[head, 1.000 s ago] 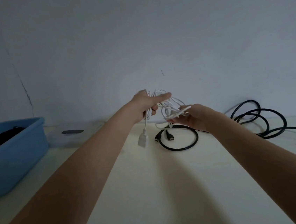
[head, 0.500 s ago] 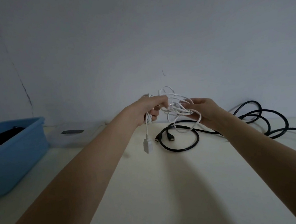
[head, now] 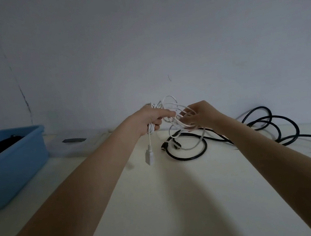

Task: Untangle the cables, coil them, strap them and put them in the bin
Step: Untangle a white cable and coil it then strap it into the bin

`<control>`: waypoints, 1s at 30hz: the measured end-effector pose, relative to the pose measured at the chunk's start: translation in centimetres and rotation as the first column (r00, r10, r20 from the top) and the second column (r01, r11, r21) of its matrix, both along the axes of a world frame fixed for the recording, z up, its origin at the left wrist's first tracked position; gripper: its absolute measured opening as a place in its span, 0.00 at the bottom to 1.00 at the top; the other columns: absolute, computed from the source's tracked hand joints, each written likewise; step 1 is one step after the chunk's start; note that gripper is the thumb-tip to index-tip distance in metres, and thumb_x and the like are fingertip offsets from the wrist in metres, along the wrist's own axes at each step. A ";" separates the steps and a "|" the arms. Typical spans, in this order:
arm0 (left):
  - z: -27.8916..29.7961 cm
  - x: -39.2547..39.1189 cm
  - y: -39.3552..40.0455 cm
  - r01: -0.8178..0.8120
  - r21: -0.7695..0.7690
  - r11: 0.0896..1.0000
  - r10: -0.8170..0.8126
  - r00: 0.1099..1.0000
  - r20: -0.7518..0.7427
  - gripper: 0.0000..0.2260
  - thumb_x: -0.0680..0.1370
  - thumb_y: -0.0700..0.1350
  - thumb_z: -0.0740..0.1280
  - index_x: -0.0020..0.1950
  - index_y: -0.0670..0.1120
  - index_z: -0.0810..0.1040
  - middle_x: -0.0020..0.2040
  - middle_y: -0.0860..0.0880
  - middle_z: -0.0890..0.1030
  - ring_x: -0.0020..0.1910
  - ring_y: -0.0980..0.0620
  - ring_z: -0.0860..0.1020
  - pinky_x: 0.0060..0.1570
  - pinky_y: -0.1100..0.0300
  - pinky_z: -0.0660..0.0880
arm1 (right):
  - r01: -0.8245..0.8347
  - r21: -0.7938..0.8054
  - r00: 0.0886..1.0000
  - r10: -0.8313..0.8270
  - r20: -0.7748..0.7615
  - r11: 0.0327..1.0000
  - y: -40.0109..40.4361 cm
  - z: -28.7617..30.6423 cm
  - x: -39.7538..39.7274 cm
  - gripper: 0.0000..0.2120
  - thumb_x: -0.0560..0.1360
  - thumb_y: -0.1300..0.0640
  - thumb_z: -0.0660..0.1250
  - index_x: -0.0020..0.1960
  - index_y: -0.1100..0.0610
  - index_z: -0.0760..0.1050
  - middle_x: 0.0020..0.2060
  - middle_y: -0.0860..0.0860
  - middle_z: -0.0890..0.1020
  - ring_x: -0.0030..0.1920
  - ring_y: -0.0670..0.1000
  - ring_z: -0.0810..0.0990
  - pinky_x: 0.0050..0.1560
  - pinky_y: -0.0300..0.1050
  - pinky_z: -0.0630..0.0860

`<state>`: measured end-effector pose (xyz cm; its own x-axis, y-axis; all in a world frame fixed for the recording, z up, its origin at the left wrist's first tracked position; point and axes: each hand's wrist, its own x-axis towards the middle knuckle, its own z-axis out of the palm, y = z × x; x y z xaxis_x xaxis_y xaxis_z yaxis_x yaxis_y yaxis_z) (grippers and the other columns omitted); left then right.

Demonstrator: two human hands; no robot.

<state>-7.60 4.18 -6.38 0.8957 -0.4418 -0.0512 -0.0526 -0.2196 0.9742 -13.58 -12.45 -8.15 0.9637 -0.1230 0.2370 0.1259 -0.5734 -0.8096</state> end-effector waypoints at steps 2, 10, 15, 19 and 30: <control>0.0 0.4 0.4 -0.018 0.095 0.995 0.013 0.999 0.049 0.12 0.69 0.39 0.75 0.43 0.42 0.72 0.28 0.50 0.67 0.19 0.58 0.61 0.20 0.67 0.60 | 0.051 -0.038 0.998 -0.049 0.028 0.998 -0.1 0.0 0.3 0.04 0.72 0.61 0.71 0.38 0.56 0.80 0.30 0.51 0.79 0.31 0.46 0.77 0.32 0.33 0.74; -0.1 -0.3 0.8 0.274 0.156 0.949 -0.295 0.947 0.129 0.08 0.72 0.38 0.73 0.37 0.43 0.75 0.27 0.50 0.66 0.24 0.57 0.61 0.24 0.67 0.61 | 0.331 0.260 0.942 -0.332 -0.044 0.907 -0.5 -0.1 1.2 0.07 0.73 0.70 0.63 0.37 0.67 0.78 0.30 0.59 0.79 0.32 0.59 0.80 0.47 0.57 0.81; 0.5 -0.5 1.3 0.277 0.140 0.951 -0.301 0.935 0.189 0.06 0.74 0.38 0.70 0.49 0.37 0.78 0.23 0.55 0.65 0.23 0.58 0.59 0.24 0.67 0.58 | 0.219 0.478 0.966 -0.119 -0.229 0.851 -1.1 0.3 0.4 0.08 0.76 0.73 0.56 0.49 0.67 0.73 0.40 0.60 0.78 0.36 0.56 0.80 0.35 0.47 0.82; 0.7 -0.3 1.6 0.238 0.097 0.966 -0.248 0.963 0.110 0.11 0.75 0.42 0.69 0.52 0.36 0.79 0.22 0.55 0.61 0.22 0.58 0.58 0.24 0.67 0.59 | -0.040 0.318 0.864 0.193 -0.465 0.947 -2.4 0.4 -1.3 0.11 0.79 0.68 0.55 0.52 0.60 0.76 0.46 0.57 0.80 0.44 0.56 0.82 0.46 0.47 0.81; 1.4 -0.1 1.6 0.317 -0.302 0.899 -0.325 0.945 0.024 0.09 0.73 0.40 0.66 0.35 0.42 0.83 0.22 0.53 0.64 0.18 0.61 0.59 0.23 0.67 0.58 | -0.428 0.018 0.815 0.395 -0.424 0.904 -0.3 3.4 -1.8 0.06 0.76 0.64 0.64 0.52 0.61 0.77 0.44 0.55 0.82 0.40 0.51 0.82 0.41 0.40 0.79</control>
<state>-7.68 5.83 -4.97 0.7028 -0.7035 0.1057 -0.0444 0.1049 0.9935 -15.41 -12.74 -4.73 0.9306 0.3087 -0.1966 0.0318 -0.6032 -0.7969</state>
